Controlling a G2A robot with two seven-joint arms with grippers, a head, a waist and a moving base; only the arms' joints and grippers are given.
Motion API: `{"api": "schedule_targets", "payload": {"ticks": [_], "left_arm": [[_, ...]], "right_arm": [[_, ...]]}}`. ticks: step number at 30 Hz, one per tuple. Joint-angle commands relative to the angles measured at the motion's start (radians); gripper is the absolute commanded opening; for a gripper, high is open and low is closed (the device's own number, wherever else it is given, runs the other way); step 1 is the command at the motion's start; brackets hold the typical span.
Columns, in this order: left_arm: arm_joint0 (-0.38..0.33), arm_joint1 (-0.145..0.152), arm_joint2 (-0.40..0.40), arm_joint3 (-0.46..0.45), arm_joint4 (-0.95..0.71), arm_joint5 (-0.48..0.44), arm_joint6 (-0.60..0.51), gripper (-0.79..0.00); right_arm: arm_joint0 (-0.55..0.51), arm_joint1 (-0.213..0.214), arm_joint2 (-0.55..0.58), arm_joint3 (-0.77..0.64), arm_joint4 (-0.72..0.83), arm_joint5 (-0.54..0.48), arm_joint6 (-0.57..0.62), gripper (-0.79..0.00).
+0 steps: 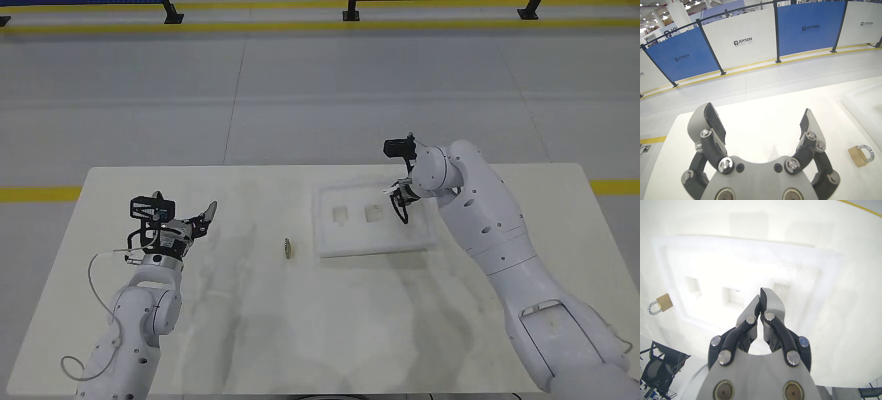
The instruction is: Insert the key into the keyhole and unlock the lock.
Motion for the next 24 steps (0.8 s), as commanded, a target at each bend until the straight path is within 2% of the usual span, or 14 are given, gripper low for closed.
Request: {"api": "schedule_targets", "payload": {"ticks": [1,7,16,24], "left_arm": [[-0.015,0.001,0.002,-0.009,0.009,-0.025,-0.02,0.0],[-0.073,0.002,0.052,-0.036,0.029,-0.116,-0.141,0.0],[-0.195,-0.01,0.226,-0.033,0.062,-0.214,-0.269,0.0],[-0.195,-0.01,0.226,-0.033,0.062,-0.214,-0.269,0.0]], "right_arm": [[0.0,0.0,0.002,0.002,0.001,-0.002,0.0,-0.785],[-0.002,0.001,0.013,0.004,0.016,-0.013,-0.014,-0.785],[-0.022,0.007,0.048,0.014,0.055,-0.039,-0.039,-0.785],[-0.02,0.011,0.058,0.019,0.062,-0.055,-0.039,-0.785]]}}
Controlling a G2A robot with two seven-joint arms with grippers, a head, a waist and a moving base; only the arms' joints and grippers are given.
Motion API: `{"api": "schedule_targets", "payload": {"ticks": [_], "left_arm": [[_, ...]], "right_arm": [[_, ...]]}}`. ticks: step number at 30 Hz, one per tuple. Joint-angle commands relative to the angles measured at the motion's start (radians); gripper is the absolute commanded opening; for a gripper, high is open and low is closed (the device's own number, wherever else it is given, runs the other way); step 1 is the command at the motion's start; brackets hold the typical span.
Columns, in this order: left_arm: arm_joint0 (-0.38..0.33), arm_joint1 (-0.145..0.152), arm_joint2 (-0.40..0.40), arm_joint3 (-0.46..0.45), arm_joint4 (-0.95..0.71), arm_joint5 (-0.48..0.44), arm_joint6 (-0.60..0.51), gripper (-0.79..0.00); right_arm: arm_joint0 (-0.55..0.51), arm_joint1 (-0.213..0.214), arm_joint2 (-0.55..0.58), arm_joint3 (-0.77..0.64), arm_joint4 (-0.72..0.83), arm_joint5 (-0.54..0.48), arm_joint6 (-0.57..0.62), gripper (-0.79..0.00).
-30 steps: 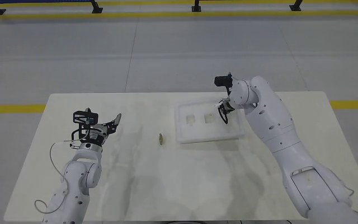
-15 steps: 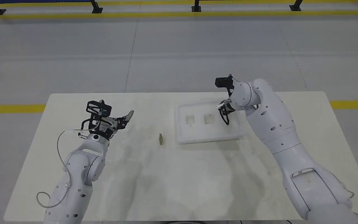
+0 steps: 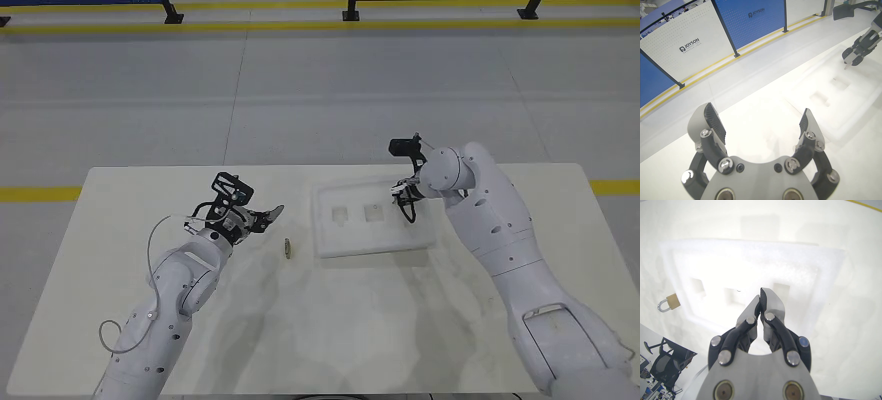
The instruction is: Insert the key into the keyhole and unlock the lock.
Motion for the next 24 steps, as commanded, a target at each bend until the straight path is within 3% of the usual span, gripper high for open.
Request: {"api": "schedule_targets", "payload": {"ticks": [1,9,24], "left_arm": [[0.0,0.0,0.0,0.0,0.0,0.0,0.0,0.0],[-0.02,-0.005,0.046,0.019,-0.005,-0.013,-0.031,0.0],[-0.255,-0.058,0.337,0.183,0.073,0.019,-0.235,0.0]], "right_arm": [[0.002,0.001,-0.001,0.003,-0.004,-0.004,0.003,-0.785],[0.01,0.002,-0.009,0.007,-0.025,-0.013,0.013,-0.785],[0.019,0.004,-0.004,0.014,-0.021,-0.019,0.011,-0.785]]}}
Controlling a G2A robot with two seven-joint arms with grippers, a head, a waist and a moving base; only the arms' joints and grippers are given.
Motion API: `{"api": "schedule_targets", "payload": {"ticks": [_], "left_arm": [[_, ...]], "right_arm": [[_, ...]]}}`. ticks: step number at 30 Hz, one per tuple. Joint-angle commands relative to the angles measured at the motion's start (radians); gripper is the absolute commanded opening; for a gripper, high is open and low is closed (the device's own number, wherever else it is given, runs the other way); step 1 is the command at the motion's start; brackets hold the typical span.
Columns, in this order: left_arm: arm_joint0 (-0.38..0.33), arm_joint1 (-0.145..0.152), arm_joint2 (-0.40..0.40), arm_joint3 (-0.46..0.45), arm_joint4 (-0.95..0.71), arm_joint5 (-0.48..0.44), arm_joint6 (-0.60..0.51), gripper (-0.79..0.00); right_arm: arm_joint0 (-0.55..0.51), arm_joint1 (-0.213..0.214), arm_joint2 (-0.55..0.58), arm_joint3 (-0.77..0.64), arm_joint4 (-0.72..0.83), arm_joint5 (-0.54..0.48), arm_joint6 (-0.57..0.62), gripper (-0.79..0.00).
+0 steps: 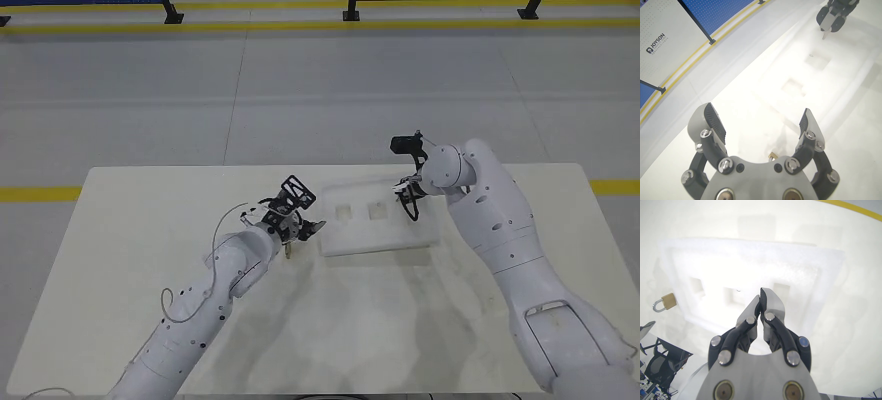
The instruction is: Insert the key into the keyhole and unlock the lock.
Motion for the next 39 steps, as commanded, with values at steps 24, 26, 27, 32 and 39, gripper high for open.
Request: {"api": "schedule_targets", "payload": {"ticks": [24,26,27,32,39], "left_arm": [[-0.12,-0.052,0.114,0.188,0.007,0.075,-0.101,0.0],[-0.126,-0.054,0.116,0.194,0.013,0.076,-0.109,0.0],[-0.129,-0.055,0.118,0.199,0.015,0.077,-0.113,0.0],[-0.143,-0.061,0.13,0.225,0.041,0.078,-0.132,0.0],[-0.154,-0.069,0.14,0.251,0.051,0.073,-0.151,0.0]], "right_arm": [[0.011,-0.002,-0.016,0.016,0.008,-0.014,-0.001,-0.785],[0.013,-0.003,-0.017,0.018,0.008,-0.017,-0.002,-0.785],[0.014,-0.003,-0.018,0.019,0.009,-0.017,-0.002,-0.785],[0.02,-0.005,-0.023,0.02,0.011,-0.017,-0.002,-0.785],[0.023,-0.006,-0.03,0.022,0.01,-0.018,-0.002,-0.785]]}}
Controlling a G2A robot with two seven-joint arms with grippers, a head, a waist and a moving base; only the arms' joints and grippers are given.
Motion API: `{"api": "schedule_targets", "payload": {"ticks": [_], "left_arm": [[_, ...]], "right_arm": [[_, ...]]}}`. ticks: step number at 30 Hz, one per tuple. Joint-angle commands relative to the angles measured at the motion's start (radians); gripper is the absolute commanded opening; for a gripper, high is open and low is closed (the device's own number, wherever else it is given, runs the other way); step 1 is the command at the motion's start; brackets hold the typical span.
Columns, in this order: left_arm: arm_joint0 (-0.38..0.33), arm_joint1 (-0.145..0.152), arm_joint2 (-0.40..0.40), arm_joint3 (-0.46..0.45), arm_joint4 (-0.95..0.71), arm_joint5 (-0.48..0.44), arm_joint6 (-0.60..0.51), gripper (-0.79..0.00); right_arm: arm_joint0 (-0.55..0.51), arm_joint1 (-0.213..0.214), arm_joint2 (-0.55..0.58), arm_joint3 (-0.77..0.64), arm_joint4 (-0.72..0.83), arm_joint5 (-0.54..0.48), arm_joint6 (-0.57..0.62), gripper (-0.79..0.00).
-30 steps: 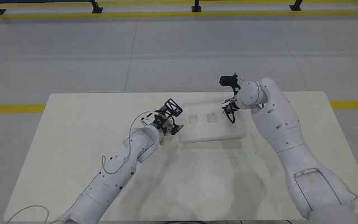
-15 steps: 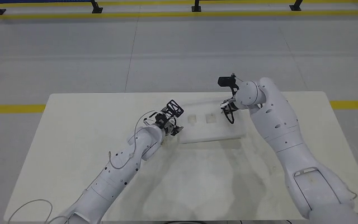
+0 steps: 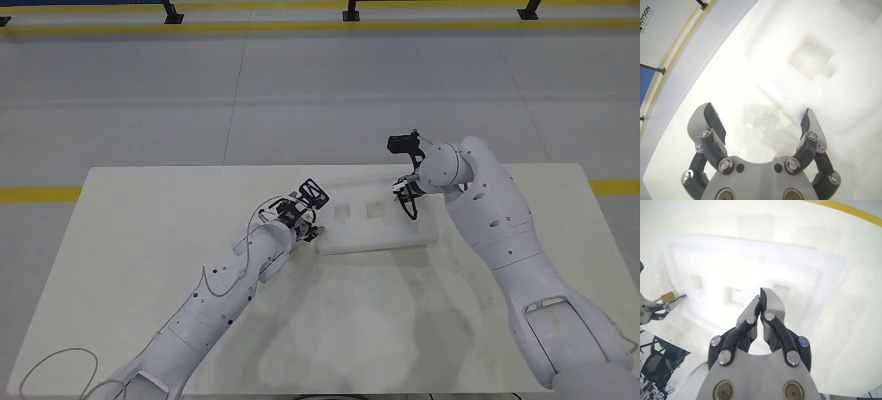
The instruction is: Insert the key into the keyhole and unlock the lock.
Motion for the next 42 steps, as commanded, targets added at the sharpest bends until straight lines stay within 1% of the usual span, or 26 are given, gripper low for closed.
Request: {"api": "schedule_targets", "payload": {"ticks": [1,23,42], "left_arm": [[-0.002,-0.002,0.002,0.004,0.004,-0.002,-0.003,0.0],[-0.012,-0.02,0.016,0.028,0.051,-0.011,-0.007,0.0],[-0.019,-0.033,0.011,0.038,0.065,-0.024,-0.009,0.0]], "right_arm": [[0.001,0.0,-0.001,0.001,0.001,-0.001,0.001,-0.785],[0.023,-0.005,-0.02,-0.023,-0.016,-0.002,0.004,-0.785],[0.026,-0.01,-0.026,-0.057,-0.005,-0.006,-0.01,-0.785]]}}
